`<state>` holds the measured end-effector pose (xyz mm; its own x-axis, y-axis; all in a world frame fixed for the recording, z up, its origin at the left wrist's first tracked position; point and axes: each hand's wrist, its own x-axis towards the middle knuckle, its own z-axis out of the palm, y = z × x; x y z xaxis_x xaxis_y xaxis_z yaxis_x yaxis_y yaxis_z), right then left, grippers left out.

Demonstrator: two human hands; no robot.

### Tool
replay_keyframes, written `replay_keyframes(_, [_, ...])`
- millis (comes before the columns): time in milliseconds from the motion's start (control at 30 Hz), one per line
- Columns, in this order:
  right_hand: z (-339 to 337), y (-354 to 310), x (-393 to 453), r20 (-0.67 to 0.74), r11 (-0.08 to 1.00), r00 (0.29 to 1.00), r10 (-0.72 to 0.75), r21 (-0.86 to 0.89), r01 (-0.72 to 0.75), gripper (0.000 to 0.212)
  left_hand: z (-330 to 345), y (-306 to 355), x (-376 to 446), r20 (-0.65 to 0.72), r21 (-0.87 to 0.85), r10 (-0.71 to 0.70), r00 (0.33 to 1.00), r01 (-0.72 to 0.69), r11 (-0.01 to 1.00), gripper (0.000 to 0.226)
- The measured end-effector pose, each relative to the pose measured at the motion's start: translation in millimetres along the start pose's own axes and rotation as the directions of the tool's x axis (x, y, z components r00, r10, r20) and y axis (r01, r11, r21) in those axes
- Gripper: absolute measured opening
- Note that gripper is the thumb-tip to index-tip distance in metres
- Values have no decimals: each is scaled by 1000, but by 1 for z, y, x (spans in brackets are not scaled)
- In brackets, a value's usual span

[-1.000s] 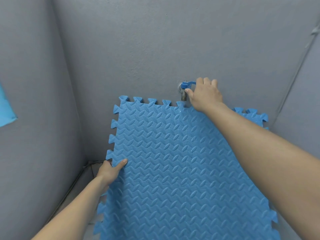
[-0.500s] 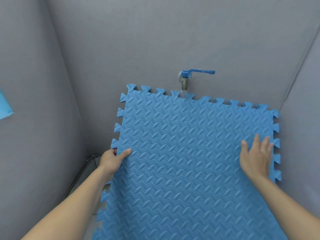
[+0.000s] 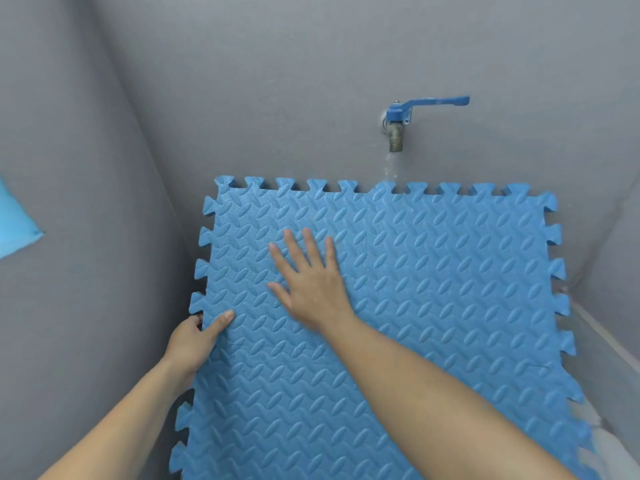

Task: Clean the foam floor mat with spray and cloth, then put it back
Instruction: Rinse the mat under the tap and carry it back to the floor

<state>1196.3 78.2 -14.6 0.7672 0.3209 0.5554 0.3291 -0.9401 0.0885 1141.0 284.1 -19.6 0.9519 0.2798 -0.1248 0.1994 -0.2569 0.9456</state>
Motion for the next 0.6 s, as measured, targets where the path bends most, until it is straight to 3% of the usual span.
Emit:
replay_keyframes(67, [7,-14,-16,58,981,980,-191,-22,193,63,2,-3,1,-31,-20,-3,1000,2,1000,36])
replay_keyframes(133, [5,21,-29,-11,986,986,-167,-11,167,59,6,0,0,-57,-17,3,998,-4,1000,44])
replay_keyframes(267, [-21,144,-75,-16,977,979,204,-59,-204,62,15,3,-2,-86,-7,14,996,-15,1000,50])
replay_keyframes(367, [-38,212,-144,-1,804,804,594,19,-594,68,30,10,-4,-93,-32,39,995,-42,999,47])
replay_keyframes(433, [-34,217,-194,35,698,698,715,3,-716,75,44,16,-5,-99,-33,56,994,-59,998,45])
replay_keyframes(467, [-27,208,-216,60,704,702,710,-41,-709,75,50,18,-6,-105,-31,62,993,-66,997,44])
replay_keyframes(533, [-7,173,-250,137,839,828,544,-112,-533,70,59,21,-8,-123,-33,64,990,-69,997,44])
replay_keyframes(600, [9,133,-271,224,988,968,117,-120,-92,64,62,20,-7,-131,-25,61,990,-64,998,45])
